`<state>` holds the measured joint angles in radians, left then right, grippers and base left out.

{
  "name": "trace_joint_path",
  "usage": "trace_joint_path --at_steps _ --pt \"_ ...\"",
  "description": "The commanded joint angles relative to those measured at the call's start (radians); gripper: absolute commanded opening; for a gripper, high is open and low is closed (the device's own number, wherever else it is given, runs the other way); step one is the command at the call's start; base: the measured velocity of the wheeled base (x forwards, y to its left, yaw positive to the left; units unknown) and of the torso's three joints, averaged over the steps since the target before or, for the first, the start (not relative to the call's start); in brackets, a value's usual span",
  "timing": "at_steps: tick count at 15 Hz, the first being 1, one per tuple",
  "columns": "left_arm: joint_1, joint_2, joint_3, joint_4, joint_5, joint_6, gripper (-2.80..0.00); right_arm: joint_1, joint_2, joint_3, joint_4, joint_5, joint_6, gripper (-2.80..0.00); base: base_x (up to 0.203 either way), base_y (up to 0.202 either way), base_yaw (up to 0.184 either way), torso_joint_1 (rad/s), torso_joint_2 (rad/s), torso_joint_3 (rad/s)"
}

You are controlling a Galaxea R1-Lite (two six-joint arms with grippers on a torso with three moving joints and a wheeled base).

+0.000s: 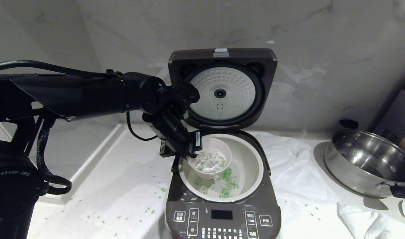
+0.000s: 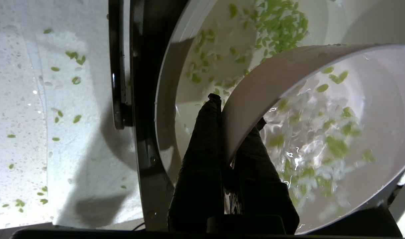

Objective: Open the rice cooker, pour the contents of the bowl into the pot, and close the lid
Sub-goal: Pour the water from the bowl into the rice cooker

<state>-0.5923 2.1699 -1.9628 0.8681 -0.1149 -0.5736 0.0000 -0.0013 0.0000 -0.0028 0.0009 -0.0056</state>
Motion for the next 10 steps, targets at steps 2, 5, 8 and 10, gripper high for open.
trace_joint_path --at_steps 2,5,8,10 --pt "-0.019 0.027 -0.001 -0.046 0.0 -0.034 -2.8 0.0 0.0 0.002 0.0 0.001 -0.001 -2.8 0.0 0.0 0.0 0.0 0.0 0.0" --pt "-0.036 0.034 -0.001 -0.076 0.003 -0.034 -2.8 0.0 0.0 0.002 0.0 0.001 -0.002 -2.8 0.0 0.0 0.0 0.0 0.0 0.0" --pt "-0.04 0.045 -0.001 -0.092 0.007 -0.041 -2.8 0.0 0.0 0.002 0.0 0.001 -0.001 -2.8 0.0 0.0 0.0 0.0 0.0 0.0" --pt "-0.04 0.049 -0.001 -0.114 0.009 -0.044 -2.8 0.0 0.0 0.002 0.0 0.001 -0.001 -2.8 0.0 0.0 0.0 0.0 0.0 0.0"
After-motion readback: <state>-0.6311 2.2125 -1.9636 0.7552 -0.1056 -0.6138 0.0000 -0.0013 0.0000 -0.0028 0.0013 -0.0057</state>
